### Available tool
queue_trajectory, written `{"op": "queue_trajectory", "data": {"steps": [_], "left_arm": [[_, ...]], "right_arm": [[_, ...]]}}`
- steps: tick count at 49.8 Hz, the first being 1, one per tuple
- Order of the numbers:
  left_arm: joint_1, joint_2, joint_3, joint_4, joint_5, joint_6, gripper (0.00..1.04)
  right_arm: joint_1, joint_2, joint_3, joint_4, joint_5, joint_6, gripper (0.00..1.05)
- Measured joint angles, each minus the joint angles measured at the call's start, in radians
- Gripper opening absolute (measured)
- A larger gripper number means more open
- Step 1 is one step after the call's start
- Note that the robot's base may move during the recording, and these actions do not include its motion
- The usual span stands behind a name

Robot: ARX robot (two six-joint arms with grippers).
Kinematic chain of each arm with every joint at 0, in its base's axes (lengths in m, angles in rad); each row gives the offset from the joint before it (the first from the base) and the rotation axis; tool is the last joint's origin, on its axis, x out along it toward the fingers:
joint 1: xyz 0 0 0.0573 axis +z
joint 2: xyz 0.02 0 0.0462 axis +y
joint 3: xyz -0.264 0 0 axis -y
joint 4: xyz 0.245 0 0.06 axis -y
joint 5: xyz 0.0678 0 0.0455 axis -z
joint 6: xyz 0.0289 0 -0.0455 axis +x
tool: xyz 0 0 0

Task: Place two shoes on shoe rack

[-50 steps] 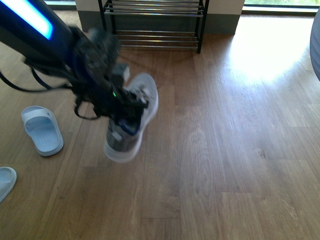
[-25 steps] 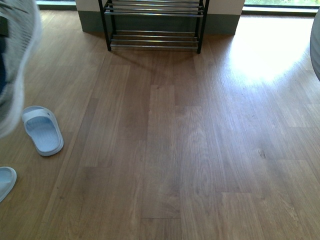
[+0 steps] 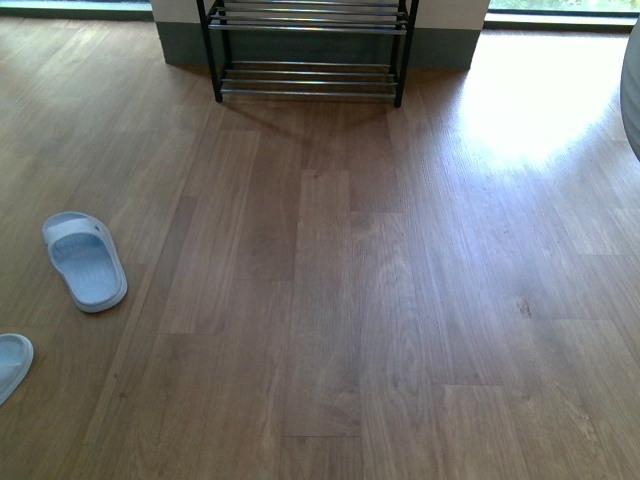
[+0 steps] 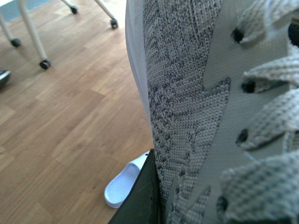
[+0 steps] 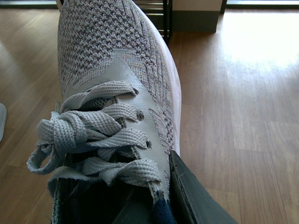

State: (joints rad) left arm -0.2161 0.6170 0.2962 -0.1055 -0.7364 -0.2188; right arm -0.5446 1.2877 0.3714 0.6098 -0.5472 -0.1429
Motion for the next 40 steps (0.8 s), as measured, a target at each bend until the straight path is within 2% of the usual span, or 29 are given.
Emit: {"op": "queue_trajectory", "data": {"steps": [3,8,11,19,40], "left_arm": [[-0.018,-0.077,-0.029,-0.035,-0.053,-0.002,0.05],[-0.108,-0.263,-0.094,-0.121,-0.201,-0.028,0.05],[-0.133,-0.306,-0.121,-0.116,-0.225,-0.042,0.05],[-0.142,-0.338,-0.14,-0.113,-0.222,-0.103,0.05],[-0.144,-0.34,-0.142,-0.113,-0.217,-0.12,0.05]], "right_arm": [[0.0,0.0,0.0,0.0,0.0,0.0,0.01],[0.0,0.0,0.0,0.0,0.0,0.0,0.01],[0.0,0.0,0.0,0.0,0.0,0.0,0.01],[0.0,0.0,0.0,0.0,0.0,0.0,0.01],[0.0,0.0,0.0,0.0,0.0,0.0,0.01]]}}
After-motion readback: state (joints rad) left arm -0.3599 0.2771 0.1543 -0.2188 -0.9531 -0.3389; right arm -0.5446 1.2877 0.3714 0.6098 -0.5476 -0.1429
